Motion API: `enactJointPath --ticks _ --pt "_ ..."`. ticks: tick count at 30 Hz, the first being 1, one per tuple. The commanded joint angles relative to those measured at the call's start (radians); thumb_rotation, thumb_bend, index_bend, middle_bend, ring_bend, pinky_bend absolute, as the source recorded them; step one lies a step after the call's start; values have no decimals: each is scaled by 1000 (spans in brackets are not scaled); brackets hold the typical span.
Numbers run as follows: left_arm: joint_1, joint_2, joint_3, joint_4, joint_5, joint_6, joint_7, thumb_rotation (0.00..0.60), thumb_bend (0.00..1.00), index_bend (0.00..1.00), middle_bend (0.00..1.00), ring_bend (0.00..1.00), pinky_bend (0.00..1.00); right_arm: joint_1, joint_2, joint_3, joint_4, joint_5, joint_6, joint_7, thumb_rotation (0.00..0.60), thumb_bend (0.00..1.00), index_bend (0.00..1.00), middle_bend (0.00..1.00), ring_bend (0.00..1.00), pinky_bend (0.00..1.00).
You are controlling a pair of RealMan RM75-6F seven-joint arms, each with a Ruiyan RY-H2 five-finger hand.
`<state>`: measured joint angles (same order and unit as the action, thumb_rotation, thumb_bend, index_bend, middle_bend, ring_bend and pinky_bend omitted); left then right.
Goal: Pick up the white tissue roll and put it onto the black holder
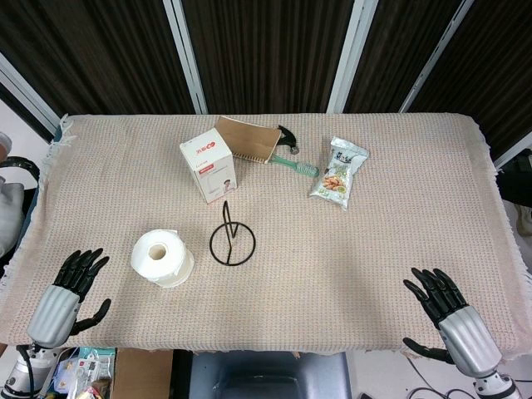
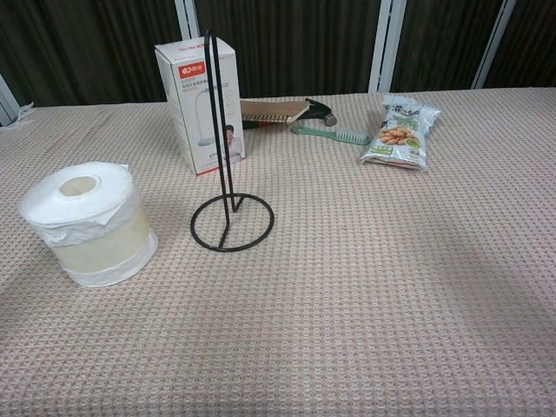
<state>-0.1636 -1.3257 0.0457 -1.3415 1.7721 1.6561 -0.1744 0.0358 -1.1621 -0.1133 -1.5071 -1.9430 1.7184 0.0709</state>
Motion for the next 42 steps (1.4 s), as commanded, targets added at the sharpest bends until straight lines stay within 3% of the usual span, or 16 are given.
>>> enactJointPath --ticks 1,7,13,30,33,37,40,42 --pt "-8 -2 6 -3 0 -14 -50 600 404 0 0 0 16 0 1 -1 -1 -1 2 5 600 120 0 0 0 0" --pt "-62 -75 6 72 -36 -87 -389 600 369 0 0 0 6 -3 9 -3 -4 0 10 20 600 119 0 0 0 0" --pt "-113 -201 -25 219 -95 -180 -533 600 332 0 0 0 0 -2 16 -6 -6 -1 13 43 600 119 0 0 0 0" --pt "-178 -387 -84 355 -196 -292 -592 600 324 0 0 0 21 0 28 -8 -19 12 -5 53 600 119 0 0 0 0" --pt "-184 -419 -103 371 -226 -309 -594 600 322 0 0 0 118 0 28 -9 -20 11 -7 51 600 119 0 0 0 0" --pt "-191 -456 -147 378 -282 -334 -595 600 357 10 24 48 336 1 31 -11 -21 8 -10 54 600 119 0 0 0 0" --pt "-190 -478 -171 384 -308 -325 -562 600 445 210 292 311 560 0 33 -11 -23 10 -8 56 600 119 0 0 0 0" --pt "-188 -481 -178 379 -316 -321 -552 600 569 364 458 457 688 0 34 -11 -23 10 -8 57 600 119 0 0 0 0"
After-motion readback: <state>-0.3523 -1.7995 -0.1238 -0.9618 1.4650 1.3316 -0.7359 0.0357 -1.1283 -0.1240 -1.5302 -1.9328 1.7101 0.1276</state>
